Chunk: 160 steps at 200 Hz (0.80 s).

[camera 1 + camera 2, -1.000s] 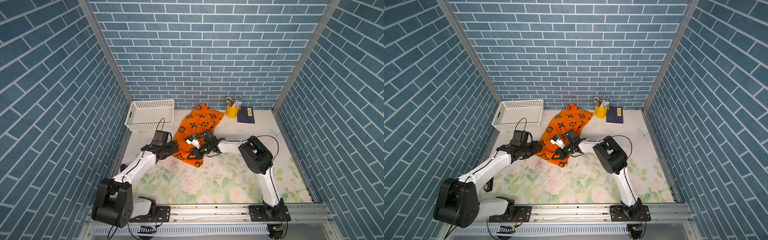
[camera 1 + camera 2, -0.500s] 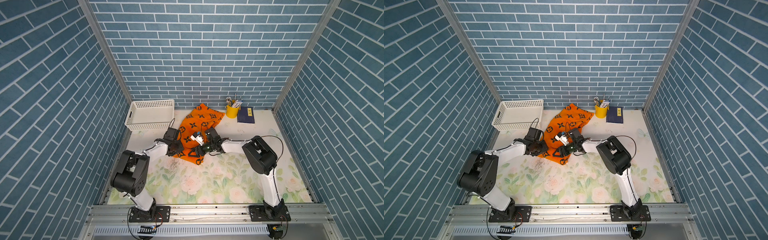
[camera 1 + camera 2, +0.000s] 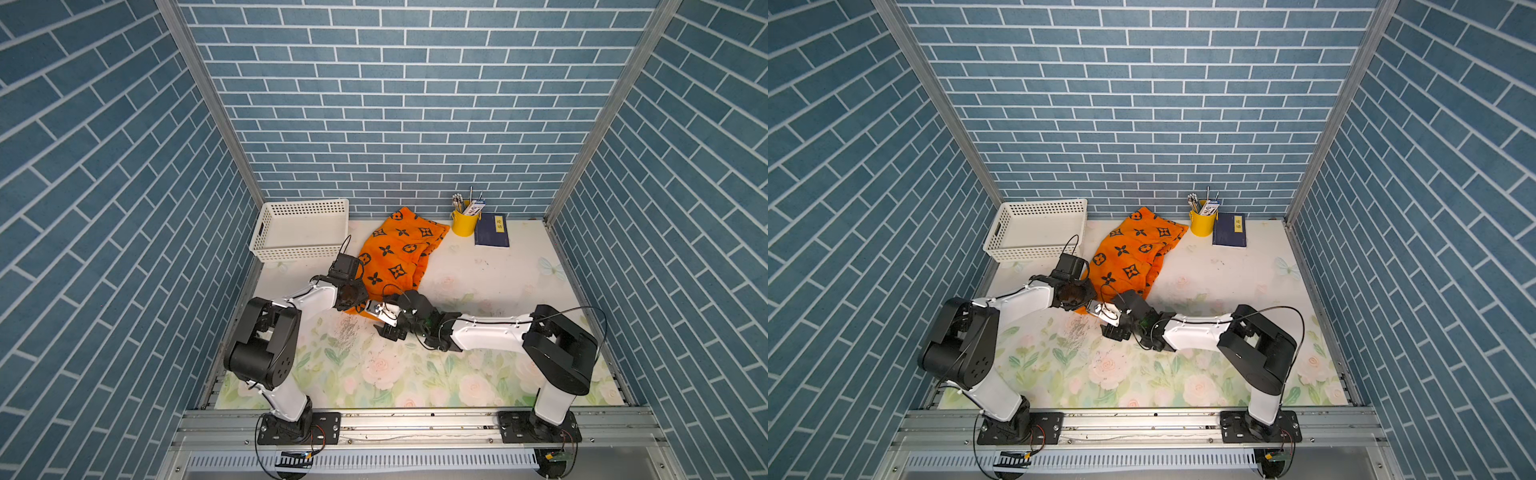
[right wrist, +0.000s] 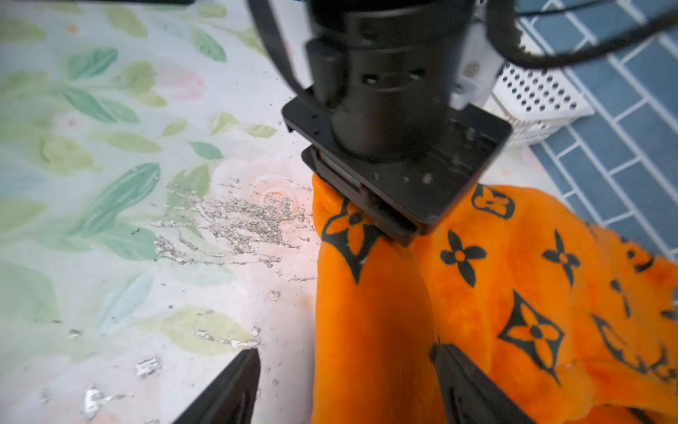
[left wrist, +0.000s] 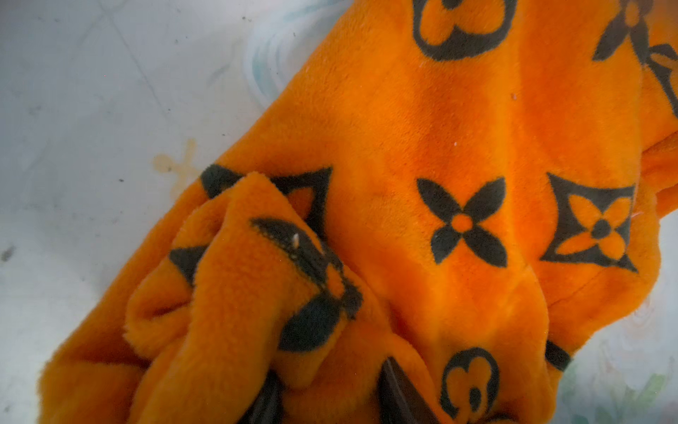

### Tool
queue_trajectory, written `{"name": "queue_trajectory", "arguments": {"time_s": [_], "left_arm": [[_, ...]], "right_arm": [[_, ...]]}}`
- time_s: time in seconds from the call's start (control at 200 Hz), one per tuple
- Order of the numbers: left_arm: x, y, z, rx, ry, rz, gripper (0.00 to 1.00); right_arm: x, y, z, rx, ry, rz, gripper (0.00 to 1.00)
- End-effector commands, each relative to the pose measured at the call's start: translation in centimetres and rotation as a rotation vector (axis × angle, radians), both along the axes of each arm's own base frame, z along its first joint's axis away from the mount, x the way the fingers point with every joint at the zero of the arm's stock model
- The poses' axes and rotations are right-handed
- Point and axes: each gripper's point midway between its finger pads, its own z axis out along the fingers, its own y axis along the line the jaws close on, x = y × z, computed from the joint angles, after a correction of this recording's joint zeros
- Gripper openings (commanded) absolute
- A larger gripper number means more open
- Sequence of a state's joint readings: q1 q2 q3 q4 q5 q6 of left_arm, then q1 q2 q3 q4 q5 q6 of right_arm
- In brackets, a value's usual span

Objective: Roll up the pillowcase
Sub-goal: Roll the pillowcase at the center of the board.

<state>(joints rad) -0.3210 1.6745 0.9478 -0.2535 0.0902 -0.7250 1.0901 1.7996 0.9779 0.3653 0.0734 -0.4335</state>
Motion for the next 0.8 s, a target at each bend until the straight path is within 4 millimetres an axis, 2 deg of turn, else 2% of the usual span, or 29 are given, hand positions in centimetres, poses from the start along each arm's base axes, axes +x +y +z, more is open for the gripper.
{"name": "queue_trajectory", "arguments": {"time_s": [0.0,0.175,0.255,0.34,0.38,0.47,0.535,0.665,0.795], "left_arm": [[-0.3,0.0,-1.4,0.013,0.035,-0.011,0.46],[-0.4,0.0,-1.4,0.012,0.037,-0.013,0.46],[-0.4,-0.1,-1.4,0.011,0.036,-0.013,0.46],[-0.4,-0.1,-1.3,0.011,0.036,-0.014,0.46],[-0.3,-0.1,-1.1,0.009,0.034,-0.015,0.46],[0.1,0.0,-0.3,0.008,0.018,-0.013,0.48],[0.6,0.1,0.9,-0.002,0.0,-0.008,0.56],[1.7,1.0,4.8,-0.023,-0.065,0.009,0.75],[2.3,2.6,8.7,-0.027,-0.133,0.036,0.79]], "right_arm": [[2.6,0.5,0.0,-0.122,-0.27,-0.01,0.82],[3.2,2.3,-2.4,-0.198,-0.3,0.032,0.8],[3.3,2.4,-3.8,-0.236,-0.293,0.042,0.74],[3.3,2.3,-4.9,-0.264,-0.259,0.038,0.57],[3.2,2.2,-5.2,-0.265,-0.228,0.03,0.46],[2.4,2.0,-5.8,-0.27,-0.145,0.035,0.11],[1.6,2.0,-6.2,-0.258,-0.075,0.043,0.0],[0.6,1.7,-6.6,-0.208,0.123,0.043,0.0],[0.7,1.2,-6.1,-0.114,0.338,0.039,0.0]]}}
